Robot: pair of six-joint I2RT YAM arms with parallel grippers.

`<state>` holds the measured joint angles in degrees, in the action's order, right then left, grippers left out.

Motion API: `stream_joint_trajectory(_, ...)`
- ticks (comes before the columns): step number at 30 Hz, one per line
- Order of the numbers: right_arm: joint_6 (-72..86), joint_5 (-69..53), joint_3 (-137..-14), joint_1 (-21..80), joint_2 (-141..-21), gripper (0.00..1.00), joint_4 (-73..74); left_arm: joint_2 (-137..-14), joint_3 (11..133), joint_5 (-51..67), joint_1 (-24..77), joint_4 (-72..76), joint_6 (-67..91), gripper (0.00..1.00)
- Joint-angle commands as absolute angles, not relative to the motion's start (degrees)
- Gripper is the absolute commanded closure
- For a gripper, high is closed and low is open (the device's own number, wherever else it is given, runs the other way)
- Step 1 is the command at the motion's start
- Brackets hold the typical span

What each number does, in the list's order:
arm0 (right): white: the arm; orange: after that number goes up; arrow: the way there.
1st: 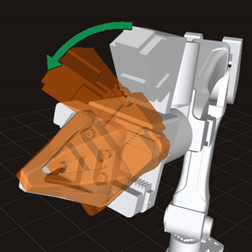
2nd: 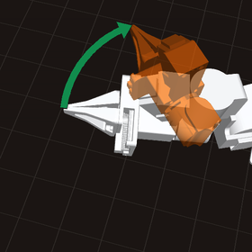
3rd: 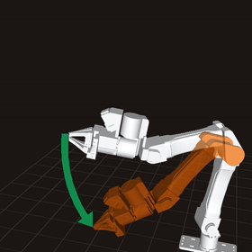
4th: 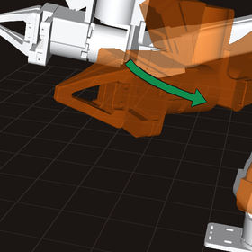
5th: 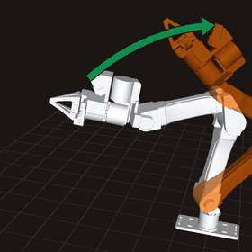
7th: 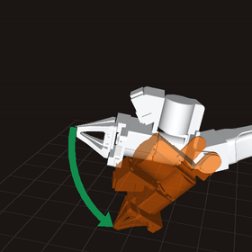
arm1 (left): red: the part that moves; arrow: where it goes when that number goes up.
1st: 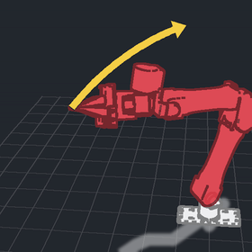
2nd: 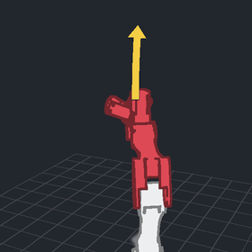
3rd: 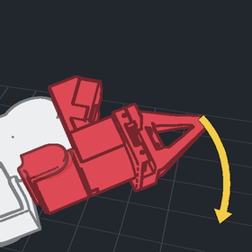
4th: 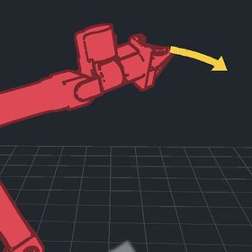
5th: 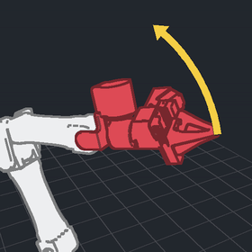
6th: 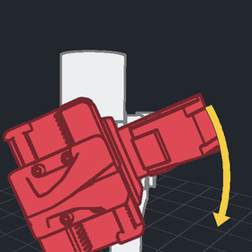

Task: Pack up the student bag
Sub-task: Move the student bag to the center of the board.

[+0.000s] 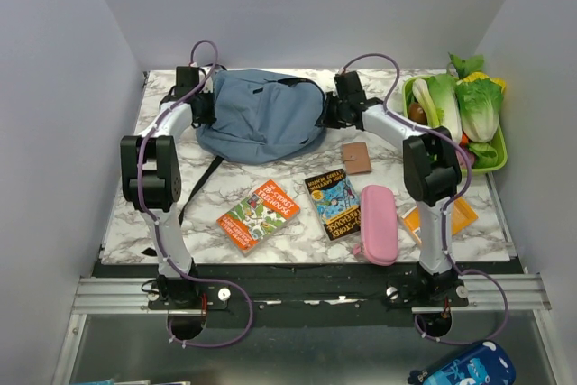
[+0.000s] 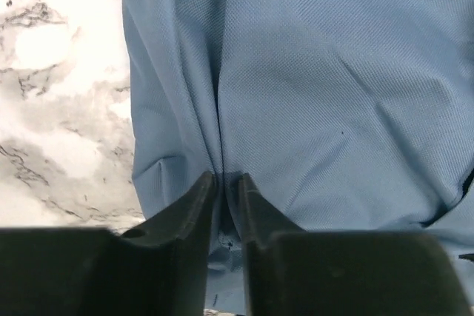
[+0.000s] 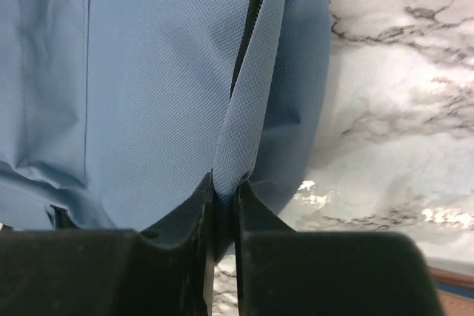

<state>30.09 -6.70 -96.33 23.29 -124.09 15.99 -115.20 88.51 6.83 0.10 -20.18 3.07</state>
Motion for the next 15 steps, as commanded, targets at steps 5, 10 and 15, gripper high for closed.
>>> stream_joint_trajectory(5, 30.2, -14.1, -95.5, 27.7, -116.9, 0.99, 13.7, -112.2, 88.8, 14.1, -1.1, -21.8, 4.7, 1.0)
stream_joint_trajectory(10, 29.0, -15.8, -97.0, 31.5, -112.0, 0.99, 14.1, -105.4, 86.3, 13.2, -3.6, -21.4, 5.0, 1.0)
stream_joint_trajectory(15, 30.7, -17.5, -96.3, 35.1, -106.7, 0.99, 15.4, -99.1, 85.1, 14.6, -6.4, -22.8, 4.8, 1.0)
